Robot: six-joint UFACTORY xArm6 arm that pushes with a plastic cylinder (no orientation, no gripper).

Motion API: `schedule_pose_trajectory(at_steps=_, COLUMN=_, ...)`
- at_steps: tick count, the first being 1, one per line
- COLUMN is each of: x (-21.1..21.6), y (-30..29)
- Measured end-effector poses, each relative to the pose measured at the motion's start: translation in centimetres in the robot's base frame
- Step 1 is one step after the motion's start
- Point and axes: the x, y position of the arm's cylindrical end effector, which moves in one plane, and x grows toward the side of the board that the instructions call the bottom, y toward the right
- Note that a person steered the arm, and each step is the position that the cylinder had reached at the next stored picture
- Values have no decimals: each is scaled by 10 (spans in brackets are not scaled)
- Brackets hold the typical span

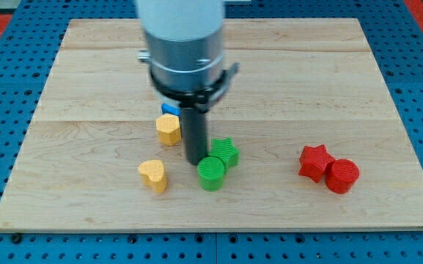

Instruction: Push the yellow heart downwards slightly

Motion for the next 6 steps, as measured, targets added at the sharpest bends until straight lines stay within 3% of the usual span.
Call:
schedule_pose_trajectory(at_steps=1, x=1, y=47)
schedule_pose_trajectory(at_steps=3, x=-20, y=-51)
schedule_pose_trajectory(at_steps=4, x=39, y=-57)
schedule_pose_trajectory(at_steps=5, x=58, y=-80)
schedule_pose_trajectory(at_steps=6, x=60, y=-33)
